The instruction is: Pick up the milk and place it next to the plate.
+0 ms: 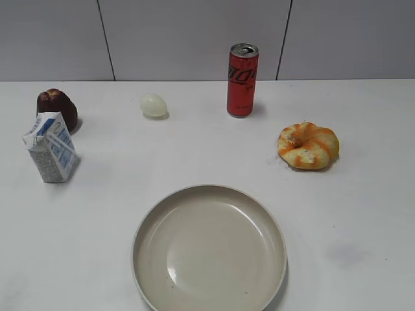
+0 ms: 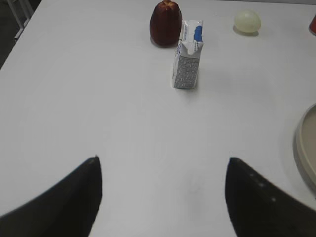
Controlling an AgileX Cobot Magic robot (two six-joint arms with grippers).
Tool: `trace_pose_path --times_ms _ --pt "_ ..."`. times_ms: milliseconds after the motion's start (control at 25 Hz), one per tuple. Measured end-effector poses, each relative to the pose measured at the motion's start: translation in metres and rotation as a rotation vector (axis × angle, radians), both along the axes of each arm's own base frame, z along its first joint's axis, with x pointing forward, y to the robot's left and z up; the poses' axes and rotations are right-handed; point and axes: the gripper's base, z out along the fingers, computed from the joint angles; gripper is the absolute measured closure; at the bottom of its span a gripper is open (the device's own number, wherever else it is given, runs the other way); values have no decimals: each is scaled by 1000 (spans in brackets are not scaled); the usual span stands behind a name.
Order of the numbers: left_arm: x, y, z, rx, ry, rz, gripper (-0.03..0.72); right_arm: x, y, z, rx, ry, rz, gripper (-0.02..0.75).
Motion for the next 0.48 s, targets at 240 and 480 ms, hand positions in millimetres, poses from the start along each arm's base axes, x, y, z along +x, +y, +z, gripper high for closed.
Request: trace_pose_path --times_ms 240,480 --pt "0 0 0 0 0 0 100 0 0 0 0 0 0 238" --pt "0 0 0 0 0 0 100 0 0 0 0 0 0 238"
